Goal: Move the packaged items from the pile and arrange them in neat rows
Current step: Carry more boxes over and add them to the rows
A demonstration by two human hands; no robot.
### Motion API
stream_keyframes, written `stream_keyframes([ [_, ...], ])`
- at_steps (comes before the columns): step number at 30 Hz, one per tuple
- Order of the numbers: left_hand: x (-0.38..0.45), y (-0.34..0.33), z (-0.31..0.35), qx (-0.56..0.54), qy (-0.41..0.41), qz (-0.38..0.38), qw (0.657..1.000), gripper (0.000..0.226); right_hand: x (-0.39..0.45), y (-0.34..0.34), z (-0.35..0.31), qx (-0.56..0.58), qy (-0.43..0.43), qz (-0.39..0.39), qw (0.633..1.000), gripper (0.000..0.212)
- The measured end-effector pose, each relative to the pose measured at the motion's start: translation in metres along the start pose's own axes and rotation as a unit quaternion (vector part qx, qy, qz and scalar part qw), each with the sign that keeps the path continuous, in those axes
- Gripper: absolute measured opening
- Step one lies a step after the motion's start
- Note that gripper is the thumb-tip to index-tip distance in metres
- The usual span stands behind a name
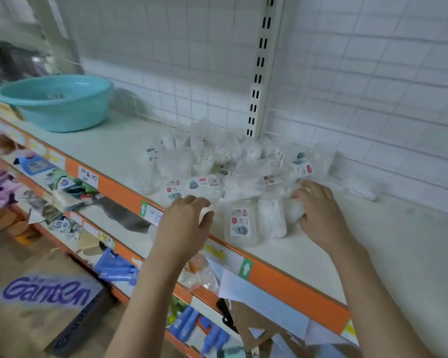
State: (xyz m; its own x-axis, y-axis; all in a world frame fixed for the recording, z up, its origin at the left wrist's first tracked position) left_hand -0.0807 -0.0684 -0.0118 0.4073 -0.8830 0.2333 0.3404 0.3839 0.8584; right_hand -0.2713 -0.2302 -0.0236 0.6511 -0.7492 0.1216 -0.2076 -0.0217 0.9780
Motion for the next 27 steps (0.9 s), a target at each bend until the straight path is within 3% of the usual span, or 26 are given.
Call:
stream_keyframes([
  [5,0.042,-0.016,0.037,-0.021,-0.073,0.003,0.997,0.034,-0.04,0.016,0.026,-0.02,-0.069,0.091,0.993,0.041],
  [9,0.071,-0.02,0.058,-0.024,-0.112,-0.012,0.993,0.068,-0.076,0.027,0.044,0.013,-0.123,0.136,0.983,0.036],
  [12,0.09,-0.029,0.056,-0.023,-0.097,-0.045,0.994,0.083,-0.093,0.025,0.051,0.024,-0.144,0.144,0.979,0.038],
  [19,0.088,-0.023,0.073,-0.02,-0.108,0.013,0.994,0.078,-0.106,0.031,0.063,0.066,-0.153,0.17,0.971,0.033],
  [27,0.021,-0.035,0.174,-0.107,-0.183,0.033,0.977,0.075,-0.164,0.064,0.11,0.152,-0.159,0.214,0.952,0.036],
])
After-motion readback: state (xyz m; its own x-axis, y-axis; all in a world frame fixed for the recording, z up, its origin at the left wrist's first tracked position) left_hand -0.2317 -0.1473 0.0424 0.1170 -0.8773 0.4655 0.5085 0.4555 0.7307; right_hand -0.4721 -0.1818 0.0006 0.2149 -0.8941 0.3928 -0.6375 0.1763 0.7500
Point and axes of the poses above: each hand's wrist, its own x-axis towards the middle knuckle, its own y-axis out of the back of the hand, z = x × y, the point moved 9 cm from there along x, towards the middle knuckle, and after that the axes turned 9 degrees about -z, right-handed, at the moved point
